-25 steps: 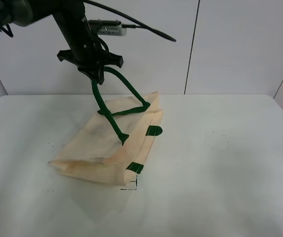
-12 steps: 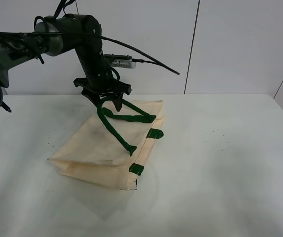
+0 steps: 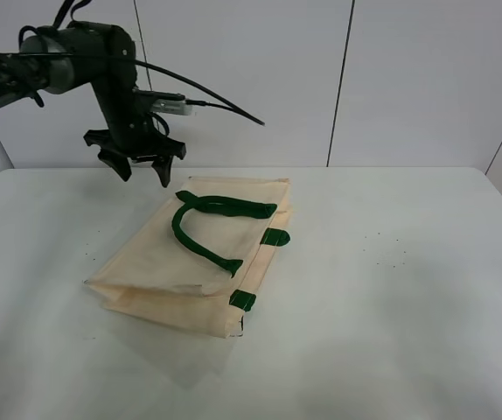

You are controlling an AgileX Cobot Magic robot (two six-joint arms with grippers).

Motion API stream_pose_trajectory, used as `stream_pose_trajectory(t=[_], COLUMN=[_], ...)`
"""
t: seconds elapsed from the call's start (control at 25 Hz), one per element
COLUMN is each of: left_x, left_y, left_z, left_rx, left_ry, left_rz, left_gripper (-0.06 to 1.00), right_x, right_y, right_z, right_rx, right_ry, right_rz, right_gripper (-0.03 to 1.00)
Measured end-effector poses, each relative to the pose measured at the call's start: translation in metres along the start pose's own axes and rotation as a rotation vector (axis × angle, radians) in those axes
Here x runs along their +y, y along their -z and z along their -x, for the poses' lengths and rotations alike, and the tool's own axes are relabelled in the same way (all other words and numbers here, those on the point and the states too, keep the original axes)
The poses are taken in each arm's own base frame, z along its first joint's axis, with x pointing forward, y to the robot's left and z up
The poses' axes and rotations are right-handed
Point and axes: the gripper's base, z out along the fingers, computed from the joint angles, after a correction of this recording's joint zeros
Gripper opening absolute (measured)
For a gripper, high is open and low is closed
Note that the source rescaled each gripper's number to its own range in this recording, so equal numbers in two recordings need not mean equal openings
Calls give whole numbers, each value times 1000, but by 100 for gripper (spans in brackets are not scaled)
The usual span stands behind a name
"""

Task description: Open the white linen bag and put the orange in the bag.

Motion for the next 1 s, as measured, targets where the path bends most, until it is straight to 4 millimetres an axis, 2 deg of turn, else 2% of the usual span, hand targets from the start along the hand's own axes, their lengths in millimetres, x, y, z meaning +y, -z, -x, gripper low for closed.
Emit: stream_pose_trajectory(t=[0.2, 0.32, 0.44, 0.64, 0.84, 1.0], left_x=[60, 79, 84, 81, 78, 74], left_y=[-4, -2, 4, 24, 77, 115], left_z=[0, -6, -19, -55, -102, -155], left_rx=[10, 19, 46, 99, 59, 20], left_ry=[114, 154, 165, 160, 158, 158], left_rz=[-3, 1, 0, -9, -8, -8], left_gripper=[91, 91, 91, 91, 91, 91], right_x=[0, 0, 0, 0, 0, 0], right_y=[0, 0, 0, 0, 0, 0], right_z=[0, 0, 0, 0, 0, 0], right_rx=[0, 0, 0, 0, 0, 0], right_ry=[0, 0, 0, 0, 0, 0], right_rz=[0, 0, 0, 0, 0, 0], right_gripper=[100, 100, 100, 100, 100, 100])
